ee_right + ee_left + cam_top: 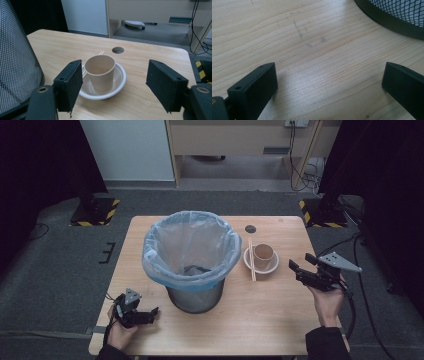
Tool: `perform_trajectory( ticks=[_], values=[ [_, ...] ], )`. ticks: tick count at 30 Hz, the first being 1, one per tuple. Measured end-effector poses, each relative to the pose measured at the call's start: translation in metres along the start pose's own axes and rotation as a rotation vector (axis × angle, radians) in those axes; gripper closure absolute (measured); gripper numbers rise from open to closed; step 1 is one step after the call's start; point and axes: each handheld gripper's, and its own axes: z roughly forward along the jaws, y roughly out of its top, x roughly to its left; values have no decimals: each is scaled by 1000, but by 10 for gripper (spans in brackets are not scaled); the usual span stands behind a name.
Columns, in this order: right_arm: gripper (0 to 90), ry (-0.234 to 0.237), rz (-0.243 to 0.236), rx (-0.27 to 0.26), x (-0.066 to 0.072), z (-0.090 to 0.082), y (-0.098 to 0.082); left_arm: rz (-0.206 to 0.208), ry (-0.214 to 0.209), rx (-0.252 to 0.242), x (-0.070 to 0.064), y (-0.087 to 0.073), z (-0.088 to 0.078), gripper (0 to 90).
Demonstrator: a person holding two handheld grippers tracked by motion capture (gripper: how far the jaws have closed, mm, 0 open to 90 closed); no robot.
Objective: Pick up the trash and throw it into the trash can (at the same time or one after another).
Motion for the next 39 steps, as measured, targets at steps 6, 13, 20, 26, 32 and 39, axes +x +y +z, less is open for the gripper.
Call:
perform_trajectory(
  ticks=[6, 13, 20, 26, 32, 39],
  values=[
    [349, 6, -20, 17, 4, 14, 9, 0, 0, 0, 0, 0, 0, 0],
    [392, -16, -28, 21, 8, 31, 13, 0, 0, 0, 0, 0, 0, 0],
    [400, -31, -30, 41, 7, 57, 14, 0, 0, 0, 0, 0, 0, 0],
    [414, -43, -8, 53, 3, 75, 10, 2, -1, 0, 0, 0, 0, 0],
    [430, -60, 9, 90, -2, 94, 5, 3, -2, 1, 0, 0, 0, 0],
    [506, -59, -1, 142, -3, 109, -2, 5, -4, -1, 0, 1, 1, 0]
  ],
)
